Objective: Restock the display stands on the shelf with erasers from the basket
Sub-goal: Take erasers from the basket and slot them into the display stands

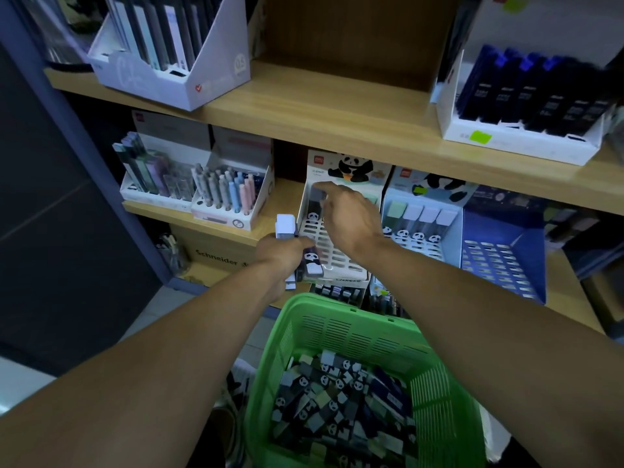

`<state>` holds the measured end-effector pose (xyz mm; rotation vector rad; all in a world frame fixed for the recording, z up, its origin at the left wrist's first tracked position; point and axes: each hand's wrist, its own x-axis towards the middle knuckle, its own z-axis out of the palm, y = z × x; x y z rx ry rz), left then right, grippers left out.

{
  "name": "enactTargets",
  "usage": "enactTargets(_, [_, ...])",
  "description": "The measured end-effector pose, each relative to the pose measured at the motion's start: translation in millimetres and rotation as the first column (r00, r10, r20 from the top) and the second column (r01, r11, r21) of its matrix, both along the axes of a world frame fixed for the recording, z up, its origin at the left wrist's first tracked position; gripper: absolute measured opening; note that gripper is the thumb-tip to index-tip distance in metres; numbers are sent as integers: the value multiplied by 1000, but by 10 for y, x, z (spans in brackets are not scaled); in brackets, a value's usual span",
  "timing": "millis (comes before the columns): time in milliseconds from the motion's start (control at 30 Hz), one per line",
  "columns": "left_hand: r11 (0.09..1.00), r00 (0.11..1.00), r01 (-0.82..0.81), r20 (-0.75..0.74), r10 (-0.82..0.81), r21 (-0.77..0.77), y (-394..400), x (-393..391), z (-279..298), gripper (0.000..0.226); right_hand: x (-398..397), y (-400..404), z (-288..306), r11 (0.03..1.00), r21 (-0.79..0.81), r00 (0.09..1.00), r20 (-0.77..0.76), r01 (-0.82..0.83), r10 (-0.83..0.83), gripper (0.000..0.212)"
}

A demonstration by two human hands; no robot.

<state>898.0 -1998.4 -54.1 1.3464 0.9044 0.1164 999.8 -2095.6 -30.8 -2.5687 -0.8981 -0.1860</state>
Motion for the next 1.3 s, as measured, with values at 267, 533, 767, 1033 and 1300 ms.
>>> enactTargets(267, [988, 994, 112, 1, -113, 111, -4, -88, 91, 93, -267, -313, 6, 912, 331, 432, -878, 242, 204, 27])
enactTargets(533, [992, 992, 128, -10, -128, 11, 32, -132, 122, 69, -75, -460, 121, 765, 415, 356, -898, 492, 258, 19])
enactTargets(767, [973, 995, 94, 9, -94, -210, 257, -119, 167, 12, 95, -228, 48, 807, 541, 904, -428, 237, 21, 5])
enactTargets(1033, [950, 995, 100, 24, -98, -297, 332, -116, 139, 8, 76, -11, -93, 910, 412, 975, -213, 33, 61, 8])
enactTargets(1300, [954, 993, 121, 17, -121, -276, 337, -105, 31, 13, 127, -24, -13, 967, 233, 991, -61, -102, 119, 13])
